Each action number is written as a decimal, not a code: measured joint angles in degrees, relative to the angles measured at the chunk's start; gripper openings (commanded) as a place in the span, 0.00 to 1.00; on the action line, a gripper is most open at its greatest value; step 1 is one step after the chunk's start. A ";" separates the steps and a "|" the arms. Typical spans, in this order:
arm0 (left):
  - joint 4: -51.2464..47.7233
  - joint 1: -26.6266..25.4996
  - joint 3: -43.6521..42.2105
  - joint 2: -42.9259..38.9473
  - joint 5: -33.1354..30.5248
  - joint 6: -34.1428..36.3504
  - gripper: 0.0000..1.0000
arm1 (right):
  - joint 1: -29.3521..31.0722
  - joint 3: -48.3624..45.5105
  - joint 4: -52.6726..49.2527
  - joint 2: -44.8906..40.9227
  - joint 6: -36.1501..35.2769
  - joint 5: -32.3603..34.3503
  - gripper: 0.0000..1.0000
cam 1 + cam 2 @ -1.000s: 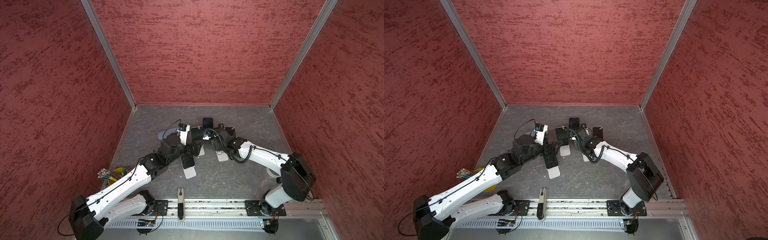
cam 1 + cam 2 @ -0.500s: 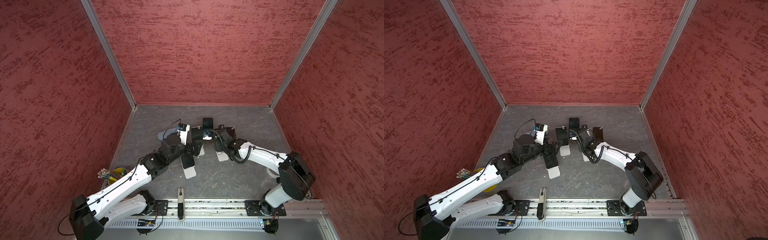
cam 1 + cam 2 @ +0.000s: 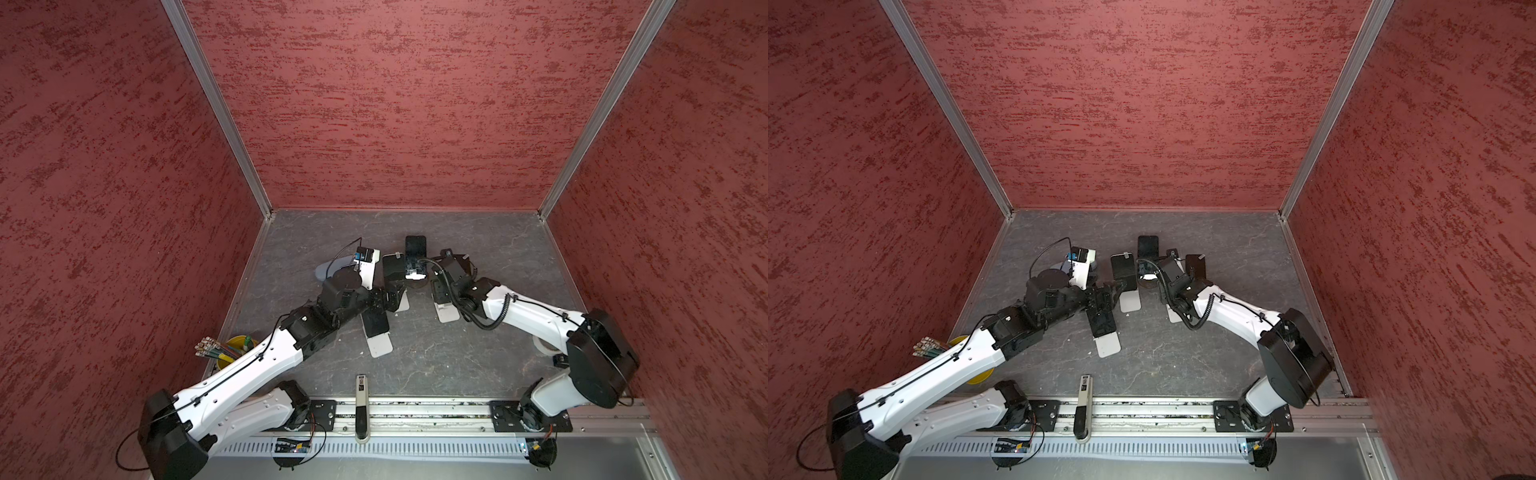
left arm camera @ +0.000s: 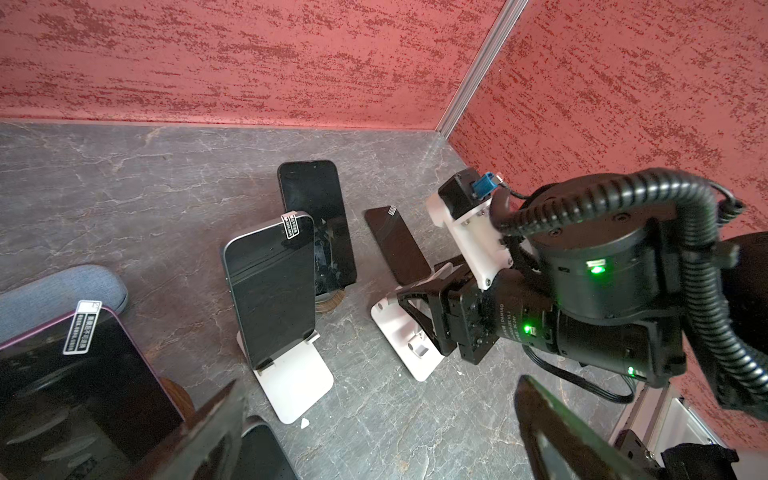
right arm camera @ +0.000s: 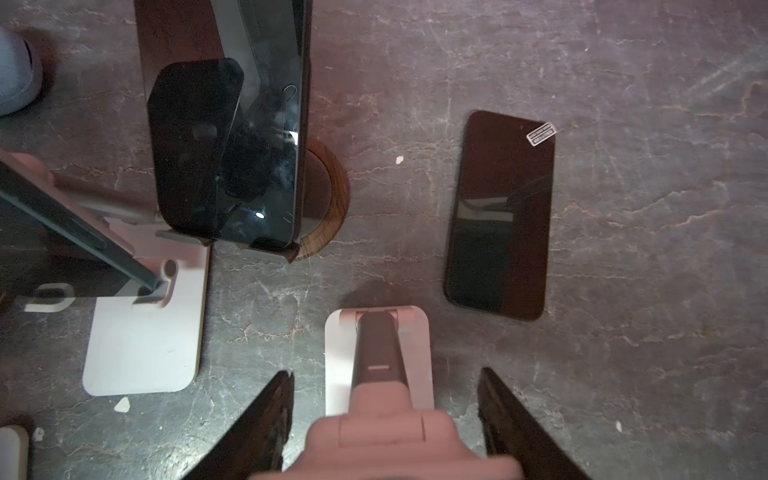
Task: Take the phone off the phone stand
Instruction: 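Lower the right gripper and close it on the empty white stand, then lift the white stand with the right gripper and carry it toward the back corner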
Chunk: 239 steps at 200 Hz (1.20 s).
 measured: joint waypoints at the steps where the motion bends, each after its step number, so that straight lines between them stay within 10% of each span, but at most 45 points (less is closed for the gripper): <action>1: 0.00 0.00 0.00 0.00 0.00 0.02 1.00 | -0.04 0.00 0.00 -0.07 -0.02 0.00 0.51; 120: -0.46 0.00 -0.02 -0.02 2.60 0.00 1.00 | -16.24 1.49 -3.78 -7.10 -4.83 -4.68 0.51; 239: -0.85 0.00 -0.02 -0.83 2.91 -0.17 1.00 | -32.37 14.08 1.05 8.15 -10.49 -9.86 0.51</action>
